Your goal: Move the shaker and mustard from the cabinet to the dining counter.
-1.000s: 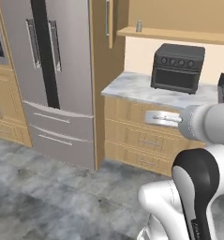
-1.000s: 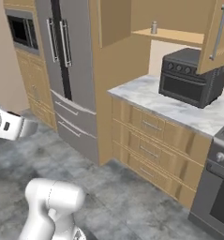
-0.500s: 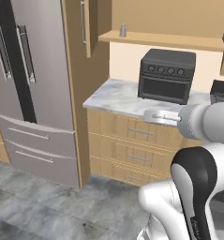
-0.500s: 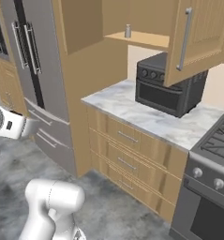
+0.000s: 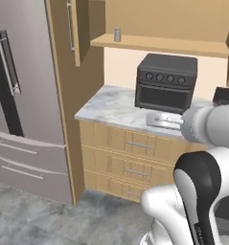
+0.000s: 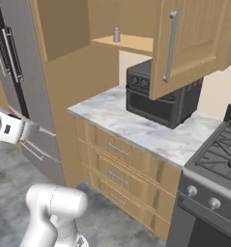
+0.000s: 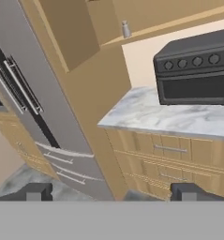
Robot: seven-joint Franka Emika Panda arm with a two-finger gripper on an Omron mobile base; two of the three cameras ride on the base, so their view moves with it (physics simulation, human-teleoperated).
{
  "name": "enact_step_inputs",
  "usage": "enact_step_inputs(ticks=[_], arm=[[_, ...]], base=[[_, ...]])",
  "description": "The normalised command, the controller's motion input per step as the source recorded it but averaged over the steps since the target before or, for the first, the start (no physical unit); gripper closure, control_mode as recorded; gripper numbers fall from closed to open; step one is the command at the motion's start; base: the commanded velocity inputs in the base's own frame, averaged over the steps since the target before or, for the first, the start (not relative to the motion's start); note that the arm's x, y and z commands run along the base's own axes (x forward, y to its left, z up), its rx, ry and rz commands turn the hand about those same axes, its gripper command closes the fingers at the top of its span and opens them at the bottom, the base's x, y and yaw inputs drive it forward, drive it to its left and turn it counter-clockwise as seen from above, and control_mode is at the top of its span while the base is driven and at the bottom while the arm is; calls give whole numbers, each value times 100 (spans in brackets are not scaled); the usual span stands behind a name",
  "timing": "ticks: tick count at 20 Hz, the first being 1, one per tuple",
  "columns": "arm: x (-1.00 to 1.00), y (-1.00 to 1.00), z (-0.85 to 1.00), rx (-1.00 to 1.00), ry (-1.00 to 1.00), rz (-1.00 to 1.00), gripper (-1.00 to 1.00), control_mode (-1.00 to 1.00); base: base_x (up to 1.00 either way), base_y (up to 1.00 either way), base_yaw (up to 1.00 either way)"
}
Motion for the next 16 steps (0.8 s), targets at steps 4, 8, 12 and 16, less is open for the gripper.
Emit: enact_step_inputs(ticks=[4, 8, 12, 16], arm=[[0, 0, 0, 0, 0, 0, -100, 100], [0, 0, 0, 0, 0, 0, -100, 100], [0, 0, 0, 0, 0, 0, -100, 100], [0, 0, 0, 0, 0, 0, -100, 100]], base=[[83, -7, -14], [76, 0, -26], [56, 12, -33], [49, 44, -21]])
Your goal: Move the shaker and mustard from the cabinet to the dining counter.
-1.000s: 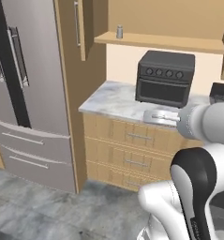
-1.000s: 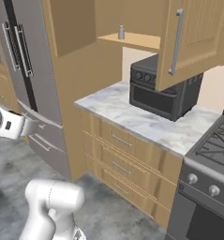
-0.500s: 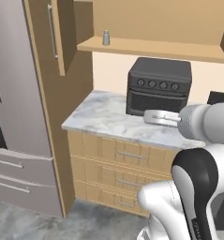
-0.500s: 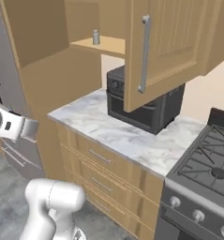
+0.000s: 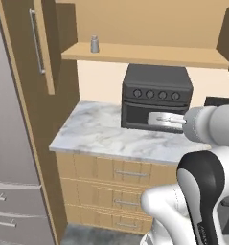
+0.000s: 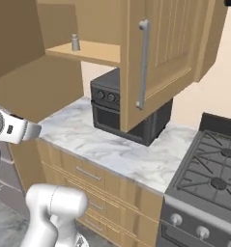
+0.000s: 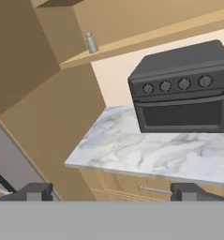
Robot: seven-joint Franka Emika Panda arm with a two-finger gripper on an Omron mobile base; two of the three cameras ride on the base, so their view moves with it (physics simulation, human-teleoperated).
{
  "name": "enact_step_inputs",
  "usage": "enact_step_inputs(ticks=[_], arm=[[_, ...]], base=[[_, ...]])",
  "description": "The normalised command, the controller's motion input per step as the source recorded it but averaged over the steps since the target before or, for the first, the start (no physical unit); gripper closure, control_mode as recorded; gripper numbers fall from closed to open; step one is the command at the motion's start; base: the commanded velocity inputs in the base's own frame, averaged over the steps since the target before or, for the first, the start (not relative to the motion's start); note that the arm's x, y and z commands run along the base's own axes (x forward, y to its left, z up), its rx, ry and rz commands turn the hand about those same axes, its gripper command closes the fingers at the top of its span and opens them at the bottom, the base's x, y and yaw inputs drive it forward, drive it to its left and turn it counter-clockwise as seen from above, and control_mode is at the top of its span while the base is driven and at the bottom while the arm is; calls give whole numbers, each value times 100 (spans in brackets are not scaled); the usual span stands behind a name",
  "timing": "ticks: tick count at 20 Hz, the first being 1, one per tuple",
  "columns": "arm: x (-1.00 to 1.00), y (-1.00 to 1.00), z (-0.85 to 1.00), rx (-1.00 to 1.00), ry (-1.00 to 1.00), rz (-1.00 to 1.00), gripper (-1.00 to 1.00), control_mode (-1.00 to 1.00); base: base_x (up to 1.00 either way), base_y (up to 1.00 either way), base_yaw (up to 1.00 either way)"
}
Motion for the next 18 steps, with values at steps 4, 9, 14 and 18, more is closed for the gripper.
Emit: enact_step_inputs(ticks=[4, 9, 14, 18], arm=[[0, 0, 0, 0, 0, 0, -100, 100], [0, 0, 0, 0, 0, 0, -100, 100], [0, 0, 0, 0, 0, 0, -100, 100], [0, 0, 0, 0, 0, 0, -100, 100]], base=[[35, 71, -23], [29, 54, -21], [33, -5, -14], [27, -41, -10]])
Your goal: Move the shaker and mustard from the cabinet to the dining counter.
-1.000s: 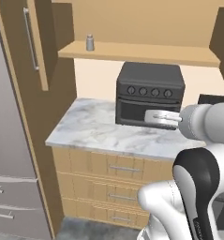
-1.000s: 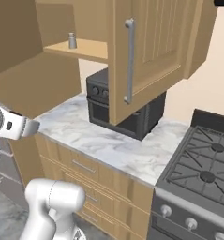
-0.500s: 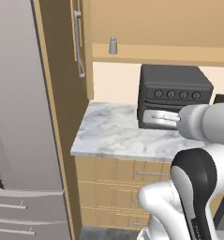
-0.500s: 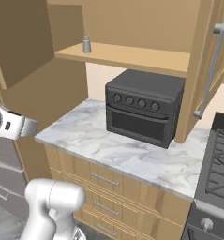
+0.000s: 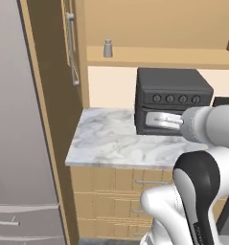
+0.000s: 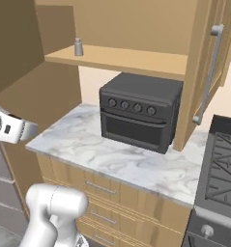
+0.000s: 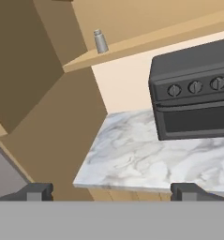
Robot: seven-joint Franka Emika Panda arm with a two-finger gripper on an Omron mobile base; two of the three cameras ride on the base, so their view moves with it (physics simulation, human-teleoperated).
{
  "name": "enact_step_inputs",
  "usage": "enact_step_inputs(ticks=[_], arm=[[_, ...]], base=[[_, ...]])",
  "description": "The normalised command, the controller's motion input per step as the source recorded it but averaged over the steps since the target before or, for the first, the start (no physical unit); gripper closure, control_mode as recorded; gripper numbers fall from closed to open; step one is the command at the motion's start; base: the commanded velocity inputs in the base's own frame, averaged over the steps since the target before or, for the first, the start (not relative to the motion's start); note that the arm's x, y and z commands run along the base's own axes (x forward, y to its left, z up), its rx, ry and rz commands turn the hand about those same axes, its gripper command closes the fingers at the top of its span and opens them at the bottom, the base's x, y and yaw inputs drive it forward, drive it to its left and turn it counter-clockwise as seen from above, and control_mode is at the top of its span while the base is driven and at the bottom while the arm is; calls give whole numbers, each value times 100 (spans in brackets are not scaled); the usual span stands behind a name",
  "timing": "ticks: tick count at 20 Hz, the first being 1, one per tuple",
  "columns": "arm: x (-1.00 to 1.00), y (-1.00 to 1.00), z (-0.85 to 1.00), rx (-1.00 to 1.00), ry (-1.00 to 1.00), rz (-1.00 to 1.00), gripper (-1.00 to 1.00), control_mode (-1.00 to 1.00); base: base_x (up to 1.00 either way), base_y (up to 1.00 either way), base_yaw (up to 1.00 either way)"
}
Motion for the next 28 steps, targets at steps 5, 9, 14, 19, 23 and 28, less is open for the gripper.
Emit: enact_step_inputs(ticks=[5, 9, 14, 19, 23, 28], arm=[[0, 0, 0, 0, 0, 0, -100, 100], [0, 0, 0, 0, 0, 0, -100, 100], [0, 0, 0, 0, 0, 0, -100, 100], [0, 0, 0, 0, 0, 0, -100, 100], [0, 0, 0, 0, 0, 0, -100, 100], [0, 0, 0, 0, 0, 0, -100, 100]], base=[[43, -17, -6], [55, -5, -4], [54, -1, -4], [49, -1, -5], [45, 0, -5], [28, 0, -3]])
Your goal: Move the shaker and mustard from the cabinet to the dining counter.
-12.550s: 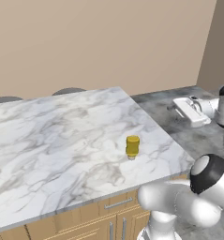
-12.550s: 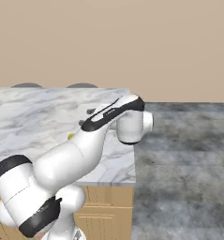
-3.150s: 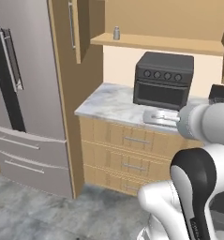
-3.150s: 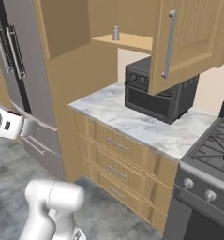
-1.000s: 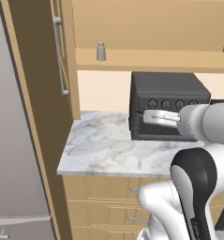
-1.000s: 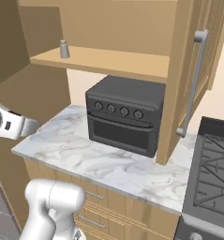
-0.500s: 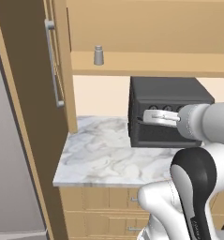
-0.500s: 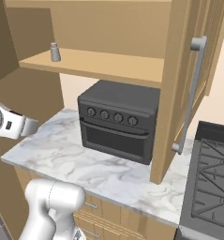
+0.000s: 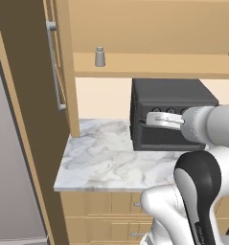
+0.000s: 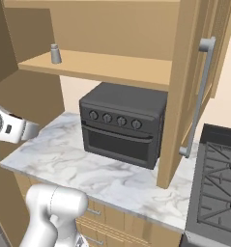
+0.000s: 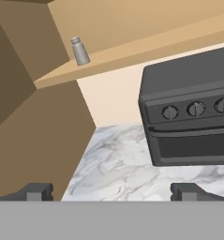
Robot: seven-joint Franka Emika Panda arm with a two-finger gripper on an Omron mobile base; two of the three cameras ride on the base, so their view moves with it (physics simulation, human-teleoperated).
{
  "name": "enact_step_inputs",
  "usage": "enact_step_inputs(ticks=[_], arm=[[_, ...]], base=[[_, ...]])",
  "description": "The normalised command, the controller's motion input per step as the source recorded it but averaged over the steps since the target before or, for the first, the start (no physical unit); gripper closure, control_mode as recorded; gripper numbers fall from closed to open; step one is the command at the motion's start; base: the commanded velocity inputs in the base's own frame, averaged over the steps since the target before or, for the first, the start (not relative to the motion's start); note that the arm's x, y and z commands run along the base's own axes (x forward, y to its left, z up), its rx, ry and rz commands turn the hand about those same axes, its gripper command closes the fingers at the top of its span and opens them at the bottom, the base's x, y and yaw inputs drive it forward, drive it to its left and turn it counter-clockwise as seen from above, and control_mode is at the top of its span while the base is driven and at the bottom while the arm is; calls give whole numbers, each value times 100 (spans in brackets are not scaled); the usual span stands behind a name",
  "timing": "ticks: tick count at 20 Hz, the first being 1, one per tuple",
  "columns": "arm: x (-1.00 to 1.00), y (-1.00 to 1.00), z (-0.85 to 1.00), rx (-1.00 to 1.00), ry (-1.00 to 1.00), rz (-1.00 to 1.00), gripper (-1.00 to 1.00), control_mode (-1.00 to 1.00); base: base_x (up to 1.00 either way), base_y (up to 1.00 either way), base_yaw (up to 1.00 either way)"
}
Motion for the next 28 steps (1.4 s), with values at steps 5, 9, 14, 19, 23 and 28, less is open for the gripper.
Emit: enact_step_inputs(ticks=[5, 9, 14, 19, 23, 28], arm=[[0, 0, 0, 0, 0, 0, -100, 100], [6, -2, -5, 0, 0, 2, -100, -100], [19, 0, 0, 0, 0, 18, -100, -100], [13, 0, 12, 0, 0, 14, -100, -100], [7, 3, 28, 0, 0, 2, -100, -100], [0, 3, 45, -1, 4, -1, -100, -100]], base=[[1, 0, 0], [0, 0, 0], [0, 0, 0], [0, 0, 0], [0, 0, 0], [0, 0, 0]])
